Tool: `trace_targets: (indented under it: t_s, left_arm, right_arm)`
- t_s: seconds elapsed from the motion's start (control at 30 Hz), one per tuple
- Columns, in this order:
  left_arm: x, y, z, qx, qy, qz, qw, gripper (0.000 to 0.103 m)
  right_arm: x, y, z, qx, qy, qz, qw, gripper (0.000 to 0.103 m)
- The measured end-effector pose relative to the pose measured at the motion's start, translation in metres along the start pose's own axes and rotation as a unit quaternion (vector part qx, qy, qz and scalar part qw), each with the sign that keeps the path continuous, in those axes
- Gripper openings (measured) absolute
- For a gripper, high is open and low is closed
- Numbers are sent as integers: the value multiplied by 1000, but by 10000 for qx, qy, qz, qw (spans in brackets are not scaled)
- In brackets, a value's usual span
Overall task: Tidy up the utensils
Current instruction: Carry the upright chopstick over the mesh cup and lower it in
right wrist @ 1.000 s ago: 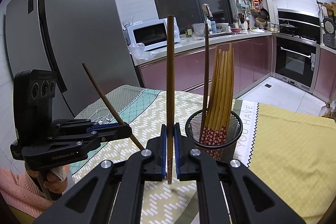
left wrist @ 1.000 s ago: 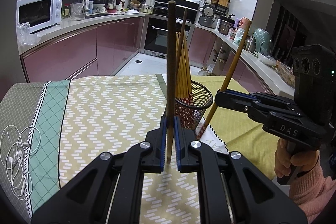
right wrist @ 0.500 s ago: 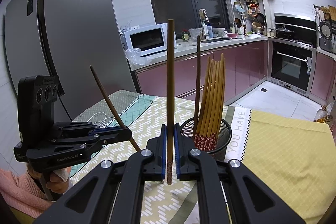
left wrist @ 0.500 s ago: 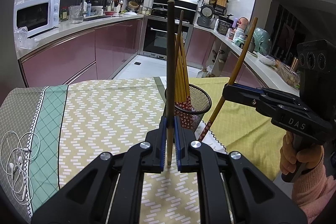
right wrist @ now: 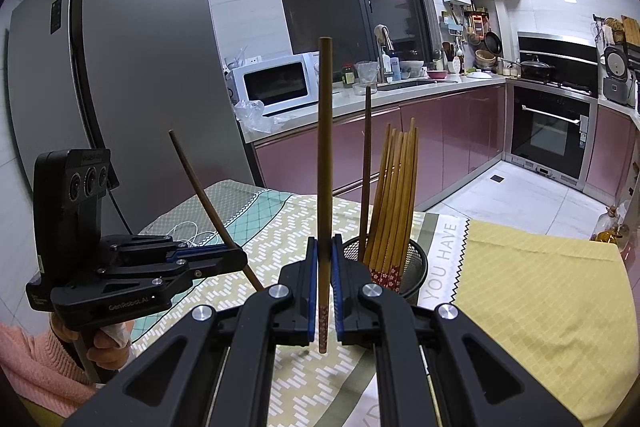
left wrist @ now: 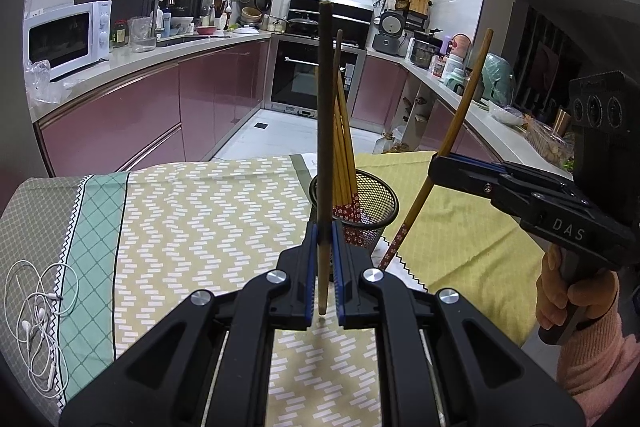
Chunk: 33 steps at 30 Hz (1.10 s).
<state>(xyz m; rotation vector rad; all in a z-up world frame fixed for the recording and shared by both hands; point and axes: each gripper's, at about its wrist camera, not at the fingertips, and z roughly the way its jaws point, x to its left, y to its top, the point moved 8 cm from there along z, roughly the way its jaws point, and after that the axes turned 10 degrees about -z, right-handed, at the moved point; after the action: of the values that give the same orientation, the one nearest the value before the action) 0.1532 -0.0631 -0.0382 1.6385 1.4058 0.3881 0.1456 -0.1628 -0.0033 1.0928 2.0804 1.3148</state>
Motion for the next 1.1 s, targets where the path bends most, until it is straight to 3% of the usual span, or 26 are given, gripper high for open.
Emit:
trace_targets:
  t_s: [0.4,1.1]
  left_arm:
    - [-6,16,-9,-153,-119,75,9998,8]
    - [-42,78,-39,-771,-485,313,9954,8]
  right_arm:
    - [-5,7,-6,-98,-71,-28,9999,6]
    - [-25,42,-12,-438,-295,-122,9985,6]
